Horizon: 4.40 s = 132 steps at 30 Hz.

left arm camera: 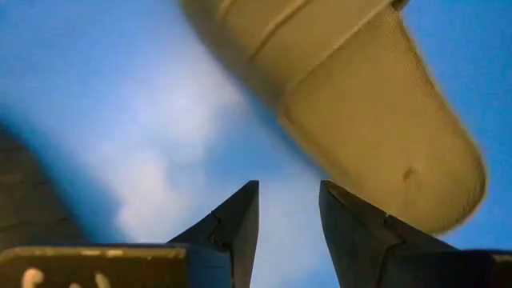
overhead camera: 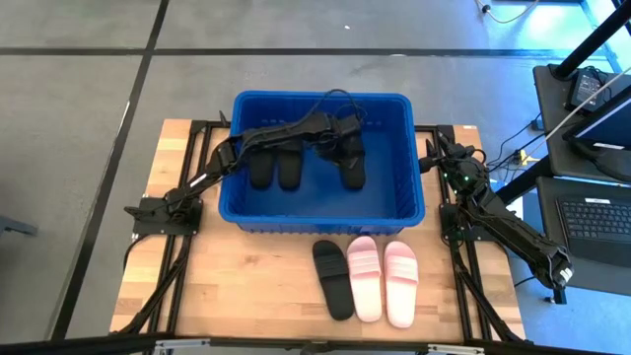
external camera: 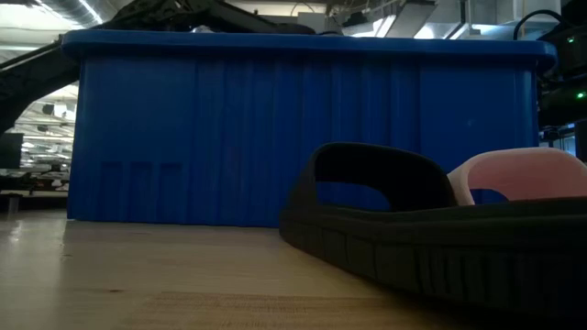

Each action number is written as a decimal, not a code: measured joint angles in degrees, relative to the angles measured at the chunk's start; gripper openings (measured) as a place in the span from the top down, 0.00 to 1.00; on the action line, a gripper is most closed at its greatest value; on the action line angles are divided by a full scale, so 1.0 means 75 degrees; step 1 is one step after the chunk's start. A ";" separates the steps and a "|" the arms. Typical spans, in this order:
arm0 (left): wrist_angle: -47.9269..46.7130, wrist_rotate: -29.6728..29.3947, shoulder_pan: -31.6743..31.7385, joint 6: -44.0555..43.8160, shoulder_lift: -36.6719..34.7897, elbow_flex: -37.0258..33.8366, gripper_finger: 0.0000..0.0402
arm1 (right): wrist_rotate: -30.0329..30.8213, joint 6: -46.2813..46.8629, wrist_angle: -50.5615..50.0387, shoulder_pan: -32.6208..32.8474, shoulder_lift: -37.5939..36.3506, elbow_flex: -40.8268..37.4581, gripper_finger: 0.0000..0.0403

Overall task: Pick and place slides into bin
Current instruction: Put the black slide into the blue bin

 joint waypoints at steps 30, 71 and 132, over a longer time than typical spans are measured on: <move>-0.0803 -0.0561 -0.4972 0.2370 -0.3629 0.0421 0.69 | 0.0000 -0.0023 0.0000 0.0003 0.0017 0.0000 0.52; -0.1062 -0.3269 -0.6918 0.1634 -0.1312 0.0240 0.48 | -0.0312 -0.0556 -0.0023 0.0000 0.0023 0.0000 0.52; 0.2520 -0.4848 -0.6450 0.0376 -0.1308 -0.3870 0.93 | -0.0329 -0.0175 -0.0026 0.0003 0.0041 0.0000 0.52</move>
